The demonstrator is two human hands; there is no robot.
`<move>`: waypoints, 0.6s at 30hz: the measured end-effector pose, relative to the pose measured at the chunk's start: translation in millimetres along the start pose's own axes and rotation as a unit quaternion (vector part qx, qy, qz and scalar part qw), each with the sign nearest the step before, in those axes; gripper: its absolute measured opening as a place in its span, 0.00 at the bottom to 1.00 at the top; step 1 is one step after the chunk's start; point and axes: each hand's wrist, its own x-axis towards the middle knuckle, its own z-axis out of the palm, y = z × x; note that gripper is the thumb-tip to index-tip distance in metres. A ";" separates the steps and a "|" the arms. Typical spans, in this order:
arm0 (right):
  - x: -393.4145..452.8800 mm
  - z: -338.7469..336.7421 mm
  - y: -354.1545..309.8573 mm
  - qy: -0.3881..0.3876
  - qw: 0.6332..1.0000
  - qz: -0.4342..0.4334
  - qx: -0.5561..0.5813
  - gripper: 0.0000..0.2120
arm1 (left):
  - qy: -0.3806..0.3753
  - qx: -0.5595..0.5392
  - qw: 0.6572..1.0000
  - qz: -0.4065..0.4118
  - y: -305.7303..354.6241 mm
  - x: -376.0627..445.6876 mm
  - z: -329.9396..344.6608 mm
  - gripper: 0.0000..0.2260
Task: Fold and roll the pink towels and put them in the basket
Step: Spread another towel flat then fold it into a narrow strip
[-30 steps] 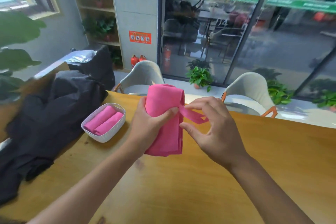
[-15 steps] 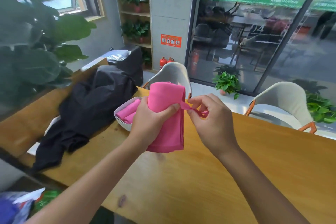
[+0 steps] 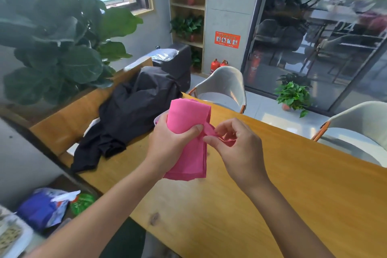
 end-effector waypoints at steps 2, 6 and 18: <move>1.1 -2.3 3.5 -0.031 0.997 0.046 0.054 0.11 | 0.001 0.015 1.000 0.004 -2.2 -1.1 0.5 0.27; 3.5 -9.0 8.9 -0.095 0.969 0.135 0.185 0.09 | 0.006 0.033 0.999 0.008 -3.9 -6.8 4.4 0.27; -8.7 -59.4 4.5 -0.200 0.957 0.001 0.208 0.04 | -0.053 0.003 0.998 -0.020 -4.1 -23.1 8.6 0.28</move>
